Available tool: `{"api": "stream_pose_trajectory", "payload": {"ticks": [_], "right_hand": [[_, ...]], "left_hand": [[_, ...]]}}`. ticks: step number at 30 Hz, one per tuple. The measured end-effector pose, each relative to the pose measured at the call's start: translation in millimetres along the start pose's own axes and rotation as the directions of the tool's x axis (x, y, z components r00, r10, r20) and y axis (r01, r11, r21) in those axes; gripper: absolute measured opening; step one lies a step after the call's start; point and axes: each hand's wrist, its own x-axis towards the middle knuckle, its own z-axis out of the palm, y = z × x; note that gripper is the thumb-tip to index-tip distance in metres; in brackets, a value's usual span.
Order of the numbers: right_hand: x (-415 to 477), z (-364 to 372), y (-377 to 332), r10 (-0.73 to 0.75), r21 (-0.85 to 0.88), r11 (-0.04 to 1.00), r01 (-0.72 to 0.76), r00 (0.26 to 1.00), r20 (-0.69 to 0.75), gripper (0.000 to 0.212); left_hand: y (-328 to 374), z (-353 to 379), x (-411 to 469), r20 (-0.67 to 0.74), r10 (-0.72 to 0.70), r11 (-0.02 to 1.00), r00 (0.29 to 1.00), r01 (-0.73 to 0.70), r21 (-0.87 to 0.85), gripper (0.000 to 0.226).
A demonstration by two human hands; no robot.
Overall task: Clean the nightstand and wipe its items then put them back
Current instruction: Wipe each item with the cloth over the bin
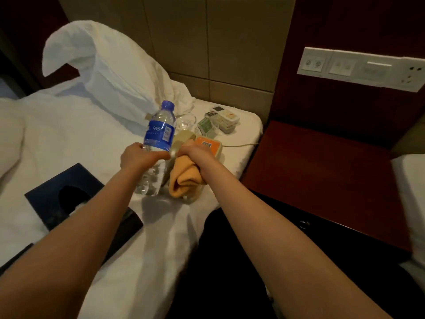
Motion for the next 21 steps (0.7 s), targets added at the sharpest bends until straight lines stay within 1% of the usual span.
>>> {"api": "stream_pose_trajectory", "payload": {"ticks": [1, 2, 5, 6, 9, 13, 15, 18, 20, 21], "right_hand": [[4.1, 3.6, -2.8, 0.002, -0.006, 1.0, -0.002, 1.0, -0.02, 0.013], [7.0, 7.0, -6.0, -0.003, -0.014, 1.0, 0.002, 0.999, -0.032, 0.012], [22.4, 19.5, -12.8, -0.031, -0.042, 0.999, 0.027, 0.997, -0.078, 0.049], [26.8, 24.3, -14.9, -0.046, -0.053, 0.998, 0.041, 0.995, -0.091, 0.053], [41.8, 37.7, -18.6, -0.078, -0.108, 0.992, 0.072, 0.996, -0.05, 0.041], [58.1, 50.4, -17.7, -0.065, -0.179, 0.982, 0.061, 0.998, -0.021, 0.032], [65.0, 51.4, -15.9, -0.05, -0.171, 0.984, 0.044, 0.998, -0.034, 0.026], [76.2, 46.2, -13.3, -0.055, -0.123, 0.991, 0.047, 0.996, -0.067, 0.008], [82.4, 41.2, -11.3, -0.064, -0.084, 0.995, 0.057, 0.994, -0.086, 0.009], [85.5, 38.5, -9.6, -0.064, -0.071, 0.996, 0.058, 0.994, -0.094, 0.016]], "left_hand": [[-0.7, -5.8, 6.4, -0.01, 0.01, 0.999, 1.0, -0.01, 0.045, 0.062], [-1.0, -11.3, 13.6, -0.017, 0.024, 0.994, 1.0, -0.022, 0.103, 0.065], [-0.6, -25.2, 35.1, -0.027, 0.068, 0.94, 0.997, -0.055, 0.337, 0.07], [-1.4, -27.7, 43.2, -0.03, 0.073, 0.92, 0.997, -0.056, 0.389, 0.071], [-6.2, -29.5, 65.7, -0.031, 0.051, 0.89, 0.998, -0.031, 0.455, 0.073], [-15.4, -23.3, 89.6, -0.006, 0.028, 0.871, 1.0, -0.022, 0.492, 0.073], [-19.0, -20.6, 98.8, -0.011, 0.009, 0.861, 1.0, -0.003, 0.509, 0.073], [-26.1, -17.2, 109.5, -0.022, -0.021, 0.853, 1.0, 0.029, 0.522, 0.07], [-32.8, -14.2, 113.7, -0.025, -0.041, 0.84, 0.999, 0.048, 0.541, 0.069], [-36.1, -11.7, 115.4, -0.025, -0.051, 0.833, 0.998, 0.057, 0.551, 0.069]]}}
